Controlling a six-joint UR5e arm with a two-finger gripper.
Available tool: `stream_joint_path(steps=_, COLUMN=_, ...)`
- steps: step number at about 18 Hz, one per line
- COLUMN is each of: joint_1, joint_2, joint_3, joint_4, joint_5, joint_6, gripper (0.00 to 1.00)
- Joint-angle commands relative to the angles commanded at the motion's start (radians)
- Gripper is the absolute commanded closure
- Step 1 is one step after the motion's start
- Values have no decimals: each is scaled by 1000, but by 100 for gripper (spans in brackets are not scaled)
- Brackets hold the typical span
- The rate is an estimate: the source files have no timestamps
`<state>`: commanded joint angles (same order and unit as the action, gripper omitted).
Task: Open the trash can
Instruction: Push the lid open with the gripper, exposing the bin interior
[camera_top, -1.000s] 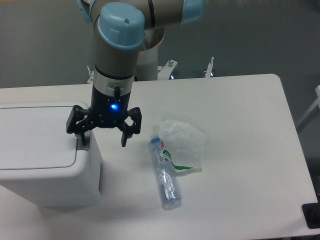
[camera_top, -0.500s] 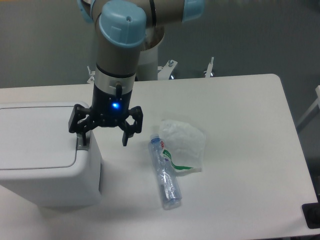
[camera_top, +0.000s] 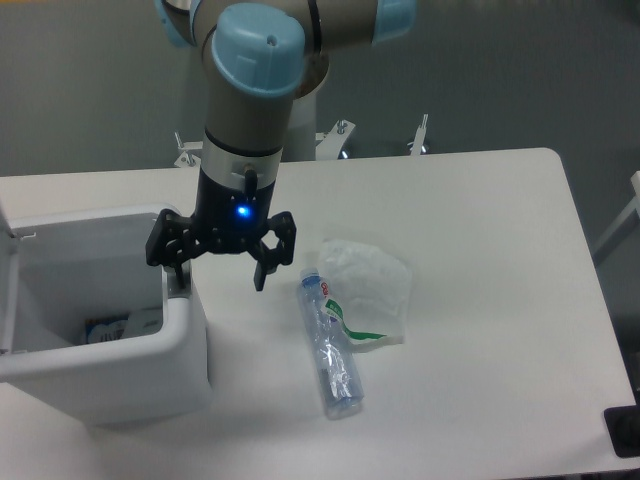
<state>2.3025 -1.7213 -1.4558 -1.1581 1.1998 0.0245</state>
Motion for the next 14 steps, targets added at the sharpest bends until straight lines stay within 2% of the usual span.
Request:
stream_joint_path(steps=3, joint_1=41, joint_2=55, joint_3=-8, joint_4=-6, joint_5=-8, joint_6=6, gripper=0)
stream_joint_path(steps=7, joint_1=165, joint_2=57, joint_3=-11, joint_4=6, joint_5=7, joint_6=43, gripper=0)
stream_joint_path(steps=11, joint_1=253, joint_2=5, joint_3=-5, joint_4=12, joint_5=121, joint_6=302, gripper=0)
stream_joint_path(steps=14, joint_1=281, joint_2=-20, joint_3=-5, joint_4=5, joint_5=259, joint_6=416, gripper=0)
